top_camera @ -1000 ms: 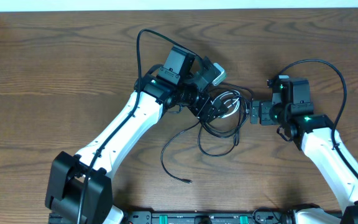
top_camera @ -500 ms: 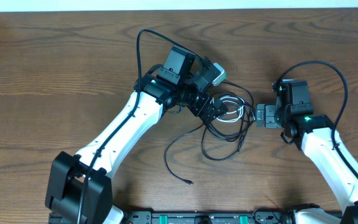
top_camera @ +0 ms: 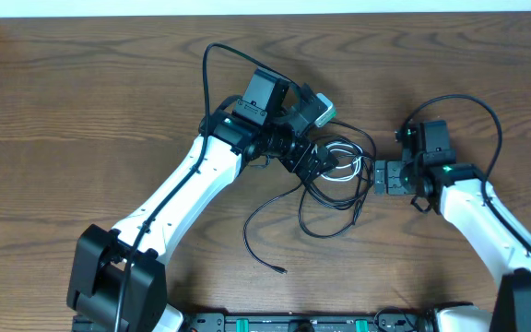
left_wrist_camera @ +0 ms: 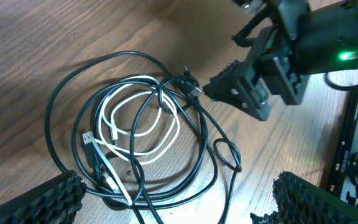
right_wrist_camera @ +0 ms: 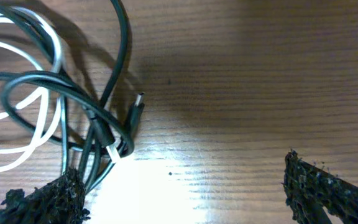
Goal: Untangle cables
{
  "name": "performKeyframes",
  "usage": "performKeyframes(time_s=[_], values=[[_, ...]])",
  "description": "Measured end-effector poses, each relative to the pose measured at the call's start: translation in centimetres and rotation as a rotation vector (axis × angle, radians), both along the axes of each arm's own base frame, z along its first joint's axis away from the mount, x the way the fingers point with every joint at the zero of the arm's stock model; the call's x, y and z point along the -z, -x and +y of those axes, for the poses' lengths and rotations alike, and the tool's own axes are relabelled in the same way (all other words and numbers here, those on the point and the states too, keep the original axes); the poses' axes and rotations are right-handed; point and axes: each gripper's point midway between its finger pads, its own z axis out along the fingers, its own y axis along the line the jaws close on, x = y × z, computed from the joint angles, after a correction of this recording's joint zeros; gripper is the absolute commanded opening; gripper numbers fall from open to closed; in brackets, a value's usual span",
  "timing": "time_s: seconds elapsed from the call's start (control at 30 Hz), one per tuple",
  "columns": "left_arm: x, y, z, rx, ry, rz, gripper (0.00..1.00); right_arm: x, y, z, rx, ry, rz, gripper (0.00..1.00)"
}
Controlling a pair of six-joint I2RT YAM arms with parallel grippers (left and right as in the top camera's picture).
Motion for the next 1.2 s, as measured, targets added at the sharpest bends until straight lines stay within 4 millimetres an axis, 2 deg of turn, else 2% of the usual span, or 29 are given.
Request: performKeyframes(time_s=[0.23, 1.03, 1.2], values=[[0.0, 0.0, 0.0, 0.000, 0.000, 0.000, 0.98, 1.6, -0.5, 0.0, 0.001, 0.005, 0.023, 0.99], [0.0, 0.0, 0.0, 0.000, 0.000, 0.000, 0.98, 1.5, -1.3, -0.8, 0.023, 0.051, -0.013, 0.99], [0.0, 0.0, 0.0, 0.000, 0.000, 0.000, 0.98, 3.3, -1.4, -0.8, 0.025, 0.058, 0.024, 0.99]])
